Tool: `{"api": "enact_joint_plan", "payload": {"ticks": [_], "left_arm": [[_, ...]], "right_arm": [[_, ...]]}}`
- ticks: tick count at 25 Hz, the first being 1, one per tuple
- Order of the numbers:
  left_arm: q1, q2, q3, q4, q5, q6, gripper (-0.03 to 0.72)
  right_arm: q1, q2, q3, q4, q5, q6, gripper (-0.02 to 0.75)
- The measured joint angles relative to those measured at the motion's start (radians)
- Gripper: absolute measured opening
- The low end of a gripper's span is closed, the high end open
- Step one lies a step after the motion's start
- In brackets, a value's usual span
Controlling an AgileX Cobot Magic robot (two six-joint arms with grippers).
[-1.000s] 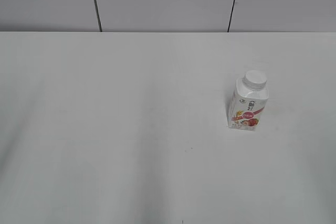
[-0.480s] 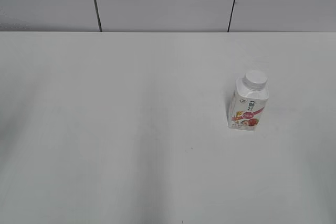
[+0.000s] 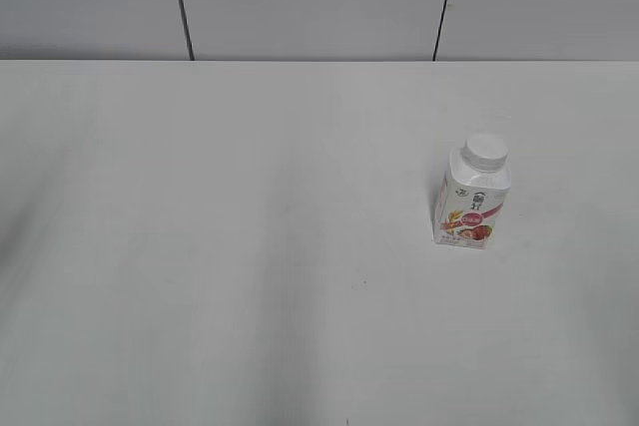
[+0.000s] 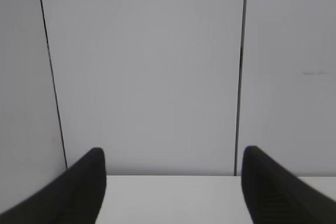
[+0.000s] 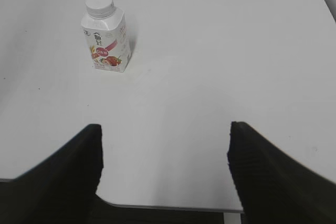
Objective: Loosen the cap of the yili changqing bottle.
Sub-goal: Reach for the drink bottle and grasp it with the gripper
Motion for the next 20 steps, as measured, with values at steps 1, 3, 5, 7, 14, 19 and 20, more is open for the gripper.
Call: {"api": "enact_joint_plan", "payload": {"ticks": [1,3,5,7,14,19,20], "left_arm": [[0.0,0.005,0.0,0.002,-0.001,0.0,0.494],[0.0,0.023,0.0,0.003,-0.003,0.0,0.493],[0.0,0.061,0.0,0.004,-0.007,0.0,0.493],[0.0,0.107,0.0,0.008,-0.012,0.0,0.493],[0.0,0.326,-0.043,0.234,-0.052,-0.076,0.493],[0.0,0.507,-0.115,0.51,-0.147,-0.252,0.493],[0.0,0.542,-0.126,0.555,-0.18,-0.287,0.493]], "right_arm": [[0.0,0.0,0.0,0.0,0.0,0.0,0.586],[0.0,0.0,0.0,0.0,0.0,0.0,0.586],[0.0,0.0,0.0,0.001,0.0,0.0,0.586],[0.0,0.0,0.0,0.001,0.0,0.0,0.586],[0.0,0.0,0.0,0.002,0.0,0.0,0.586],[0.0,0.0,0.0,0.004,0.0,0.0,0.586],[0.0,0.0,0.0,0.005,0.0,0.0,0.586]]}}
